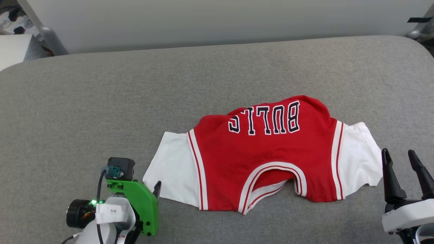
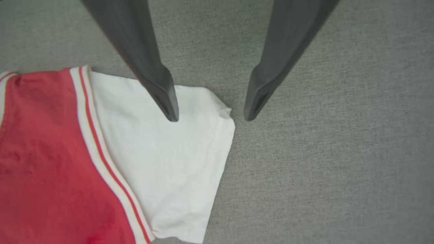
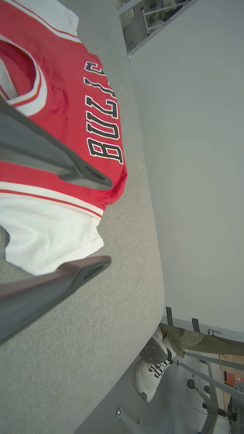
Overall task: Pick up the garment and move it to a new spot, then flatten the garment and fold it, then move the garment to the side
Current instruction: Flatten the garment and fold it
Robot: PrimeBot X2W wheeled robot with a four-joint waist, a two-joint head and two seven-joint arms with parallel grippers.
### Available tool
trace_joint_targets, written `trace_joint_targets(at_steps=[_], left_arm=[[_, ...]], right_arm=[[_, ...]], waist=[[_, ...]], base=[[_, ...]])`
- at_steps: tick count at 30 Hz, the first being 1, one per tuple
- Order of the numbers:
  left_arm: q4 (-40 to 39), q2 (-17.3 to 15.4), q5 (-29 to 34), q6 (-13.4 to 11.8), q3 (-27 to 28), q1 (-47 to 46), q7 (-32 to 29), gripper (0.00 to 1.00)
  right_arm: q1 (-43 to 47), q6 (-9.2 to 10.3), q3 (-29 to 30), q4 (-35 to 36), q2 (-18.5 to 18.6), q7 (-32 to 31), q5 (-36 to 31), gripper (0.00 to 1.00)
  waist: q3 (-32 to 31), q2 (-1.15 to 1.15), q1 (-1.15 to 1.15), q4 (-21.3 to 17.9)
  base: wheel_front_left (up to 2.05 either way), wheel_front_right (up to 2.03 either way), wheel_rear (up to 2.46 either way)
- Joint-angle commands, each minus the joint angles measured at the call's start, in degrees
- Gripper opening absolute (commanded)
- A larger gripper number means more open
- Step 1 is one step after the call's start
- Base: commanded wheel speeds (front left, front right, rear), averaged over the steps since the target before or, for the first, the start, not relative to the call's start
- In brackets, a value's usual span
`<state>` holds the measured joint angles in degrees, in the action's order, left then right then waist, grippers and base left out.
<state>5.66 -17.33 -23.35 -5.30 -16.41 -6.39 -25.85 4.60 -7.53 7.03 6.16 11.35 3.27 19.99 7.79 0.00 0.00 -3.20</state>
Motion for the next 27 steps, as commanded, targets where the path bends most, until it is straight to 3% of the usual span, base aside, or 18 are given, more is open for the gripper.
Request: trace_joint_targets(at_steps=[1,9,15,16,17,18,27], left_arm=[[-1.00,-0.78,0.06,-0.93,-0.14,0.75,-2.34,1.00],[-1.60,-2.64,2.63,-4.97,0.27,0.21,-6.36,1.00],[0.61,-2.29,2.39,-5.37,-0.45,0.26,-7.77,1.00],[1.10,-2.23,2.22,-5.30,-0.50,0.21,-7.92,0.77],[1.66,-2.03,1.87,-5.32,-0.43,0.16,-8.05,0.29],[1.97,-1.88,1.69,-5.31,-0.45,0.08,-8.06,0.00],[0.34,-0.52,-1.05,-6.10,3.18,0.07,-1.70,0.00]], right_arm=[[-0.50,0.04,-0.33,-0.47,-0.19,0.19,0.18,1.00],[-2.22,0.04,-2.71,-2.93,-0.45,1.20,1.17,1.00],[-2.87,0.04,-3.72,-4.62,-0.30,2.06,1.46,1.00],[-2.95,0.04,-3.96,-4.84,-0.18,2.11,1.44,1.00],[-3.06,0.04,-4.18,-5.08,0.01,2.19,1.41,1.00],[-3.11,0.04,-4.24,-5.26,0.14,2.29,1.39,1.00],[-2.31,0.04,-3.62,-6.37,2.42,0.82,1.33,1.00]], waist=[[1.70,0.00,0.00,-1.56],[4.50,0.00,0.00,-3.50],[5.64,0.00,0.00,-4.04],[5.72,0.00,0.00,-4.03],[5.79,0.00,0.00,-3.99],[5.79,0.00,0.00,-3.90],[2.73,0.00,0.00,-1.68]], base=[[0.00,0.00,0.00],[0.00,0.00,0.00],[0.00,0.00,0.00],[0.00,0.00,0.00],[0.00,0.00,0.00],[0.00,0.00,0.00],[0.00,0.00,0.00]])
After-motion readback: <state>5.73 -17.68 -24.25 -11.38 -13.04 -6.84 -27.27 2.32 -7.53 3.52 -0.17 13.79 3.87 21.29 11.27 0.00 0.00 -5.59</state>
